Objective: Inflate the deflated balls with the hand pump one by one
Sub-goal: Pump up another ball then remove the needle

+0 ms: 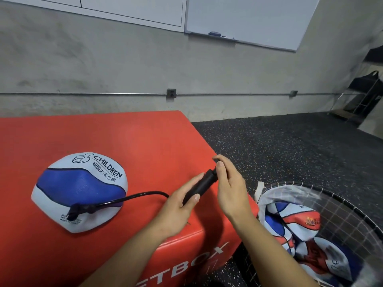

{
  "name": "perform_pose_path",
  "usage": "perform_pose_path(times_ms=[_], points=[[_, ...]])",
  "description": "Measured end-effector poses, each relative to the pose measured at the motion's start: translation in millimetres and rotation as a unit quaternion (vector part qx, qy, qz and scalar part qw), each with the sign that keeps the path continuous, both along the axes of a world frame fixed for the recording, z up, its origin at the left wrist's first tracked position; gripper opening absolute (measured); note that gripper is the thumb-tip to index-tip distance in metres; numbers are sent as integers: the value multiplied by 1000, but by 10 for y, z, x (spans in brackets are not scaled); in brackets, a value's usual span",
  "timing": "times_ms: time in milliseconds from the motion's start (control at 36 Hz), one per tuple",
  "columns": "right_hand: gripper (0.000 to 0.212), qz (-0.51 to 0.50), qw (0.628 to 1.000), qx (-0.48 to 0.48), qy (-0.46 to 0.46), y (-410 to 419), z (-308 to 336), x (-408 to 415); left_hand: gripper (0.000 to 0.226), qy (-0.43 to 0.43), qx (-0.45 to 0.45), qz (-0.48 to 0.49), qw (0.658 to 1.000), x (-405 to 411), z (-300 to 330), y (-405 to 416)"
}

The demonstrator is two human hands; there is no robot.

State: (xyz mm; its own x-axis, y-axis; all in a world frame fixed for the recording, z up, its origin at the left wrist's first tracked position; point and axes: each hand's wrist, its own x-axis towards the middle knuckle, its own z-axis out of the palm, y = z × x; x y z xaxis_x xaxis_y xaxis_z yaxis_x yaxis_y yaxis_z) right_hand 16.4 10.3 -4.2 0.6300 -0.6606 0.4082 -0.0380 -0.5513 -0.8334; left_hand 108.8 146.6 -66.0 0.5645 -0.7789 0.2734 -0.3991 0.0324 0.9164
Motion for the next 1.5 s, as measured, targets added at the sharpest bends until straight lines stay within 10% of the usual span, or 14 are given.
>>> perform_pose_path(times_ms=[833,1500], points=[[31,-95,986,57,-123,-711,377,-586,52,-70,42,-47,996,-96,10,8],[37,0,999,6,-35,-187,22,-30,54,-29,1,-10,1000,19,-61,-39]])
